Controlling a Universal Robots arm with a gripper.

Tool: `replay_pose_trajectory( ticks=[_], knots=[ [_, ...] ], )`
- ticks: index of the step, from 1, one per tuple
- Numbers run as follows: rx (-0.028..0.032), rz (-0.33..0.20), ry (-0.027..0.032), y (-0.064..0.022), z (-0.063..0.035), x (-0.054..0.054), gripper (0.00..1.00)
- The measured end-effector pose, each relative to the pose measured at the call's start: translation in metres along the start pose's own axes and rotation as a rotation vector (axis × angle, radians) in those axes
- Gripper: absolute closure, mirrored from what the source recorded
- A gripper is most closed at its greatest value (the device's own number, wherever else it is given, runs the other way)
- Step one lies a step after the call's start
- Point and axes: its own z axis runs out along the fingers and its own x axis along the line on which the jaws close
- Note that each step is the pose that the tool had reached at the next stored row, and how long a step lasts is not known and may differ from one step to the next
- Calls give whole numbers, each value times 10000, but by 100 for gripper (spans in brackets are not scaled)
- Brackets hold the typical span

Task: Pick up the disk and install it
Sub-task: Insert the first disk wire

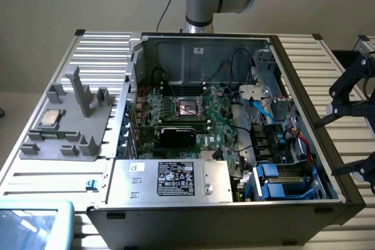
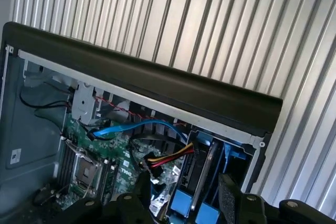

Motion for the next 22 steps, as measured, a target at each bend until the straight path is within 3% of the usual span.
replay_pose_trajectory(
  ticks=[9, 10, 14, 16, 17, 18, 22],
  knots=[
    [-112, -163, 550, -39, 45, -168, 36],
    [-124, -180, 607, -42, 55, -182, 29],
    [-159, -236, 785, -44, 99, -215, 29],
    [-182, -270, 898, -44, 120, -226, 38],
    [-193, -289, 957, -45, 133, -233, 38],
    [-202, -306, 1006, -45, 146, -239, 45],
    [-220, -382, 1161, -48, 198, -267, 45]
  ],
)
